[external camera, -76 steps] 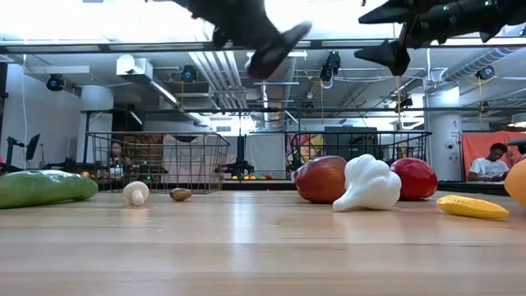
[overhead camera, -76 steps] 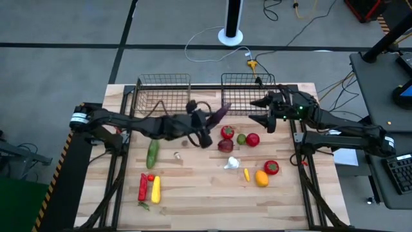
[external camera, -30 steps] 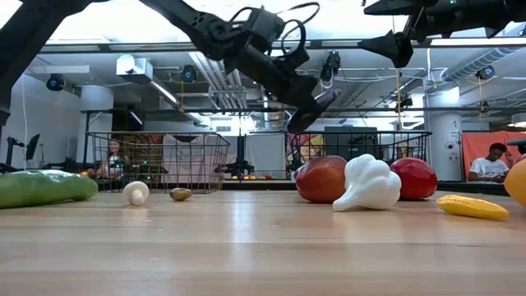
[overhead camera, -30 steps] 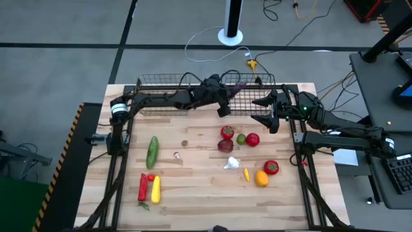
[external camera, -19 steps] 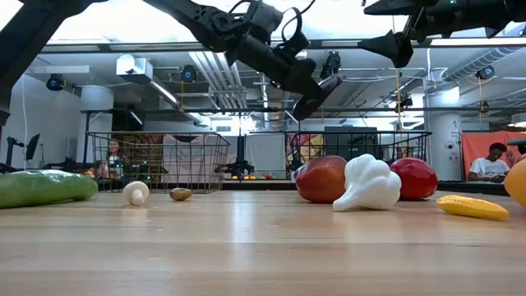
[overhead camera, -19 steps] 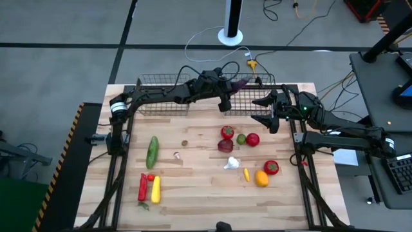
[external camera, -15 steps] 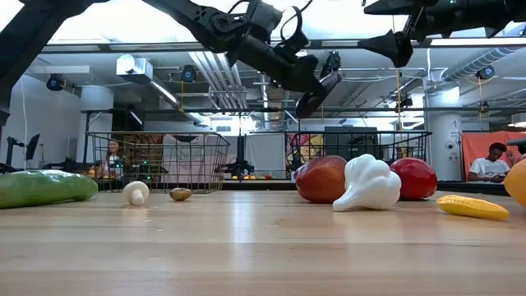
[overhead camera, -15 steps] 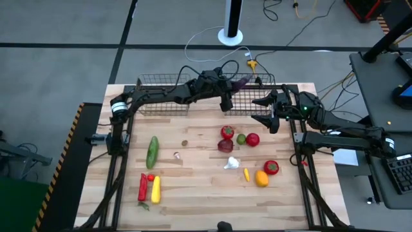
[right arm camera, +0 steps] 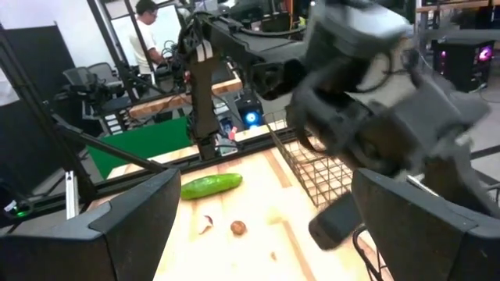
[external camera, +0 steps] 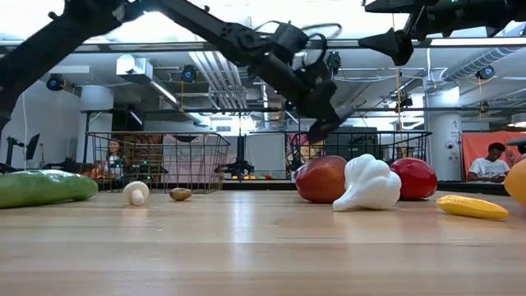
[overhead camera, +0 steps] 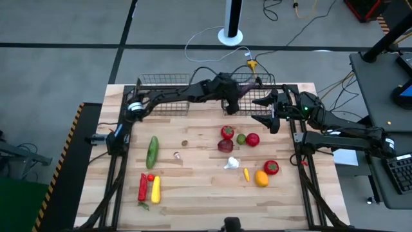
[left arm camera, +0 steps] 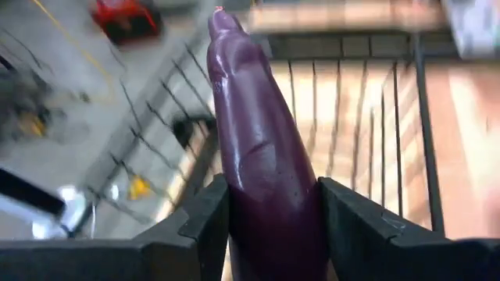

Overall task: Sort produce into baskets
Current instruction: Put the eggplant into the right wire basket

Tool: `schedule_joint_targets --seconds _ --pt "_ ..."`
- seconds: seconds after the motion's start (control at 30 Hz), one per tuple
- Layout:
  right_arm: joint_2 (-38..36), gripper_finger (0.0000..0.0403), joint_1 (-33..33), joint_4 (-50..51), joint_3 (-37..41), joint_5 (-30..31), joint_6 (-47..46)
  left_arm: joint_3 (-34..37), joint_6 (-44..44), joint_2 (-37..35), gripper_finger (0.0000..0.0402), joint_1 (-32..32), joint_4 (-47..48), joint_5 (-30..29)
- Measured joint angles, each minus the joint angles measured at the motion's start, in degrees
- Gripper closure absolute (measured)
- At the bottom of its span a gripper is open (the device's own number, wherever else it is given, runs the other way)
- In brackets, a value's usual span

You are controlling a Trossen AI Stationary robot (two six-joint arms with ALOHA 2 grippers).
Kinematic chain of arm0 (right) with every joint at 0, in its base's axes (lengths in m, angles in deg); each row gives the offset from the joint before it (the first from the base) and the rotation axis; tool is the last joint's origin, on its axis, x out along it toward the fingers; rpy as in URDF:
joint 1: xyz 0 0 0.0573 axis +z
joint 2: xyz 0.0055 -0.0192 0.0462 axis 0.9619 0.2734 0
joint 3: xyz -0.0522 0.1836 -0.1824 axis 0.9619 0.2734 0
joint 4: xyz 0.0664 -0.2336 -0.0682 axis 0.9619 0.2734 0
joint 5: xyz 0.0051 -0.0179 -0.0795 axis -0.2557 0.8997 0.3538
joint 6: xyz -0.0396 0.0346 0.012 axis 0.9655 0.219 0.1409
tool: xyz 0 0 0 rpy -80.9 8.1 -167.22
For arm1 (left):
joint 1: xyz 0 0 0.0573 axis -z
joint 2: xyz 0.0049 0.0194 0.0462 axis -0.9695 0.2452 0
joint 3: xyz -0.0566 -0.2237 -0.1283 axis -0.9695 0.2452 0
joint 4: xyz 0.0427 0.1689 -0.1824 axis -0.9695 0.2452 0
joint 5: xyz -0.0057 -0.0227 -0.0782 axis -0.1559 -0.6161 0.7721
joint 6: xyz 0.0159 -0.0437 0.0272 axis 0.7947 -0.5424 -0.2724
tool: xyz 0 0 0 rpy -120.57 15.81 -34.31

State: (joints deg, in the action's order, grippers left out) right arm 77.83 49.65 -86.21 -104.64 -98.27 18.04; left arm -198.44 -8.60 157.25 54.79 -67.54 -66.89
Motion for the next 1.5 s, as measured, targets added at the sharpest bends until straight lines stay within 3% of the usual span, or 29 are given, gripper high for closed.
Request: schedule_joint_targets --seconds 0.13,0.33,0.57,1.0,1.5 --pt "0.0 0.0035 0.0 0.5 0.0 0.0 0.0 -12.3 3.2 4.7 0.0246 -0.2 15.1 0.0" --pt "0.0 0.0035 0.0 0.5 0.0 0.0 0.0 -25.7 5.9 12.0 0.0246 -0.3 24.9 -0.1" --pt "0.0 0.0035 0.1 1.1 0.0 0.0 0.1 -22.0 6.3 11.6 0.0246 -0.6 22.8 0.0" --pt "0.0 0.0035 0.1 1.3 0.0 0.0 0.4 -21.6 6.3 12.3 0.0245 -0.8 25.0 -0.1" --pt "0.0 0.0035 0.1 1.3 0.0 0.0 0.6 -21.6 5.3 12.3 0.0193 -0.8 23.1 -0.1"
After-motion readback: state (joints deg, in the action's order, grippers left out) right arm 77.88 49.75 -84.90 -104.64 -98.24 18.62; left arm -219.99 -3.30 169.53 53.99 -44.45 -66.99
